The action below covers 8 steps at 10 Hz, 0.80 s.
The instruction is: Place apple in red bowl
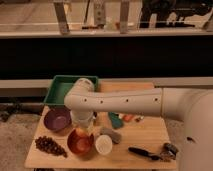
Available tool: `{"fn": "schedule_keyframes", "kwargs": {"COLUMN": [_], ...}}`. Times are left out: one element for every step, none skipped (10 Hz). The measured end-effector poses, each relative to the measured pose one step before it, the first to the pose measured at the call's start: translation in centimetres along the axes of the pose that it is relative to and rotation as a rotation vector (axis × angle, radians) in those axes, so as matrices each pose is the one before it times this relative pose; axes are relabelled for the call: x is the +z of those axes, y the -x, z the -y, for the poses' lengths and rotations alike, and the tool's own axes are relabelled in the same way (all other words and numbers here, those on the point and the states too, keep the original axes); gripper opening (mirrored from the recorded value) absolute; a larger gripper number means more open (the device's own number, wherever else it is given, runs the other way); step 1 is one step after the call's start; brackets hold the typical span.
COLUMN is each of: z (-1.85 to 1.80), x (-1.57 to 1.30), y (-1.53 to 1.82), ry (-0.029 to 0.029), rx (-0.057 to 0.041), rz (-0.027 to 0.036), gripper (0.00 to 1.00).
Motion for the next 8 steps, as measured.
{"fn": "schedule_keyframes", "kwargs": {"z": [0.604,0.234,-0.133,-0.037,0.165,0.040,-0.006,0.047], "x": [0.121,0.110,0.034,0.085,0.128,0.048,0.062,0.030], "y": [0.309,0.079,-0.059,-0.062,0.113,0.030,-0.020,-0.029], "ry": [-0.00256,-0.00178,-0.00064,-0.00279,-0.00475,-0.00229,-0.00190,-0.00181], "rx": [-0.01068,-0.01179,-0.00469,-0.00692,-0.01020,-0.00358,-0.00599,-0.00762], "rz": [0.00196,0.00185,0.00108,0.00119,0.00395,0.00208,0.00200,0.00178], "gripper": [0.00,0.00,0.00,0.00,0.00,0.00,0.00,0.00]}}
